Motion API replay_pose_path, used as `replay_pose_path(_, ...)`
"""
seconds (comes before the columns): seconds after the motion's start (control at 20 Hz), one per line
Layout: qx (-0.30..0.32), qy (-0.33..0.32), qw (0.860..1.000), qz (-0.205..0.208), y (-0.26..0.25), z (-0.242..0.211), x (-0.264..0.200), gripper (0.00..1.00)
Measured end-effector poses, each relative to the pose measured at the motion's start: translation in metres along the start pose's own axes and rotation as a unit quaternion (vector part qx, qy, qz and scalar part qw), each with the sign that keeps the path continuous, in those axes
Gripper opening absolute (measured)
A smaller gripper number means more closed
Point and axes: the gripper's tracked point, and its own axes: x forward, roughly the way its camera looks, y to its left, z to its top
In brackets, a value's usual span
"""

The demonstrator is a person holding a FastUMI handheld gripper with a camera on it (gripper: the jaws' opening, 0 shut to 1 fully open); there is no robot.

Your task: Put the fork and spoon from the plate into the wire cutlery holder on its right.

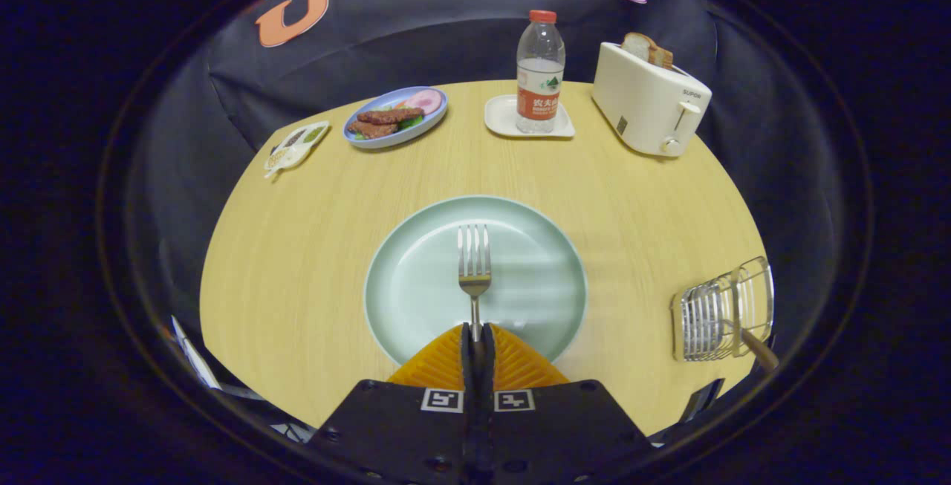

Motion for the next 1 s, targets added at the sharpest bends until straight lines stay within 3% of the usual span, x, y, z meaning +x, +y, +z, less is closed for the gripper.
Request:
replay_pose_path(0.4,-0.028,0.042,0.998,-0.028,-0.134,0.029,-0.114,0.00)
replay_pose_path(0.7,-0.028,0.104,0.994,-0.037,-0.216,0.003,-0.134,0.00)
replay_pose_path(1.0,0.009,0.176,0.984,-0.011,-0.236,-0.018,-0.121,0.00)
